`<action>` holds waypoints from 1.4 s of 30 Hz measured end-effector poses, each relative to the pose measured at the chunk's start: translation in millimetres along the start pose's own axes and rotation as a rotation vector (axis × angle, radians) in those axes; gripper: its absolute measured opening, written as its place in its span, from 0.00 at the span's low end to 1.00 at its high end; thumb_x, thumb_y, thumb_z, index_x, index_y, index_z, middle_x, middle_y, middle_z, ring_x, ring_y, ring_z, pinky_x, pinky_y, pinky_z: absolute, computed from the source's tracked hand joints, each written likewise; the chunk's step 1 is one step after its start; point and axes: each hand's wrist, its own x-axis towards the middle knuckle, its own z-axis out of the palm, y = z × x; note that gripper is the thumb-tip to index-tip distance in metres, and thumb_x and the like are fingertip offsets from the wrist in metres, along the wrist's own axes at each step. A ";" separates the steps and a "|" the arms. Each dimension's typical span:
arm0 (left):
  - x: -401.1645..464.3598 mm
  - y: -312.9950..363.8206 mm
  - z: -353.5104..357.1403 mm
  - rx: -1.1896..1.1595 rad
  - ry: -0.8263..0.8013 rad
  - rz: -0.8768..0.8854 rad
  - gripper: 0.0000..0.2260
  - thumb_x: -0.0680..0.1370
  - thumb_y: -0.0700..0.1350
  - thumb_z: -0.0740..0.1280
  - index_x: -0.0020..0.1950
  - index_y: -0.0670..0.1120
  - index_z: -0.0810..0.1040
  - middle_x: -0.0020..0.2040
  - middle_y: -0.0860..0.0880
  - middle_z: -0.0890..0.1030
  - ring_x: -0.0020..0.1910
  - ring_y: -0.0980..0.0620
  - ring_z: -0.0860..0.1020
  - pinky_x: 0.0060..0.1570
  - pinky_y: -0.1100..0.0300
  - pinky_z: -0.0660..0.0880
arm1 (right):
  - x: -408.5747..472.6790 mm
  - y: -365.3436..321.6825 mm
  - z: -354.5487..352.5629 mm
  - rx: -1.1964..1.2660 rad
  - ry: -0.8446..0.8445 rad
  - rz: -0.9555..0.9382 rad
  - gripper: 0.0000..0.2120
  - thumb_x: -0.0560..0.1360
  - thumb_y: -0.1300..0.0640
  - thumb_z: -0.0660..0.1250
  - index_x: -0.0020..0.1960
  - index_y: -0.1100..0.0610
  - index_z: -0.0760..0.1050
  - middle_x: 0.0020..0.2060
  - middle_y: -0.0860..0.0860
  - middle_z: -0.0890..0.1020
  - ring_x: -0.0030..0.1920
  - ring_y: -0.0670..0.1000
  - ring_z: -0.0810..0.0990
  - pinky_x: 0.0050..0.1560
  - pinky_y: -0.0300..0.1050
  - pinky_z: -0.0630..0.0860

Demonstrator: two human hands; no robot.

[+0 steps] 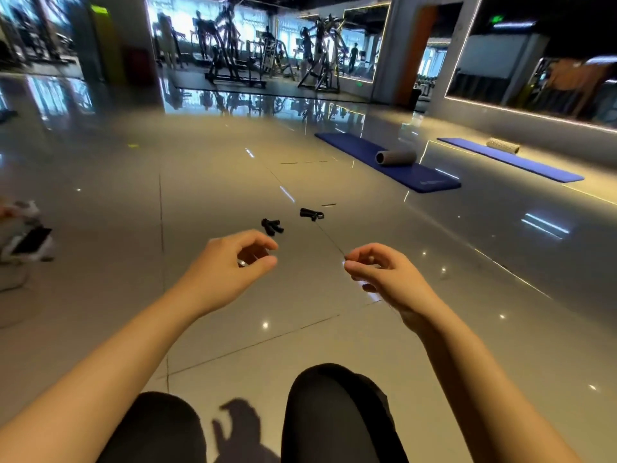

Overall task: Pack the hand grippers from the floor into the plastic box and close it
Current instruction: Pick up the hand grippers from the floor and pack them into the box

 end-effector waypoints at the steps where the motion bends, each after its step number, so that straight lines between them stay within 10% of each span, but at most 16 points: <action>1: 10.2 0.6 -0.8 0.008 0.000 0.008 0.08 0.75 0.47 0.68 0.54 0.53 0.79 0.48 0.57 0.79 0.48 0.64 0.76 0.42 0.79 0.68 | 9.6 -3.9 -2.7 -0.014 -0.008 -0.016 0.06 0.74 0.57 0.70 0.51 0.54 0.78 0.46 0.50 0.82 0.44 0.46 0.80 0.39 0.33 0.72; 16: 232.0 -64.9 99.9 0.013 -0.194 -0.060 0.08 0.75 0.46 0.69 0.54 0.53 0.77 0.47 0.52 0.79 0.47 0.55 0.78 0.39 0.78 0.68 | 193.7 64.1 -78.3 -0.002 0.109 0.097 0.05 0.74 0.55 0.68 0.50 0.52 0.78 0.48 0.51 0.81 0.48 0.50 0.81 0.45 0.43 0.75; 25: 390.7 -82.4 116.7 0.312 -0.305 0.074 0.14 0.73 0.53 0.69 0.58 0.57 0.76 0.47 0.59 0.76 0.45 0.59 0.76 0.51 0.55 0.76 | 333.8 74.5 -112.6 -0.087 0.040 0.077 0.07 0.74 0.54 0.69 0.52 0.52 0.78 0.48 0.50 0.81 0.50 0.49 0.80 0.49 0.41 0.75; 42: 631.6 -350.4 148.5 0.333 -0.444 -0.293 0.16 0.72 0.47 0.72 0.58 0.52 0.76 0.50 0.53 0.78 0.49 0.52 0.76 0.47 0.58 0.73 | 720.5 168.4 -52.2 -0.449 -0.283 0.145 0.16 0.75 0.49 0.67 0.61 0.52 0.73 0.55 0.49 0.76 0.51 0.47 0.75 0.41 0.36 0.70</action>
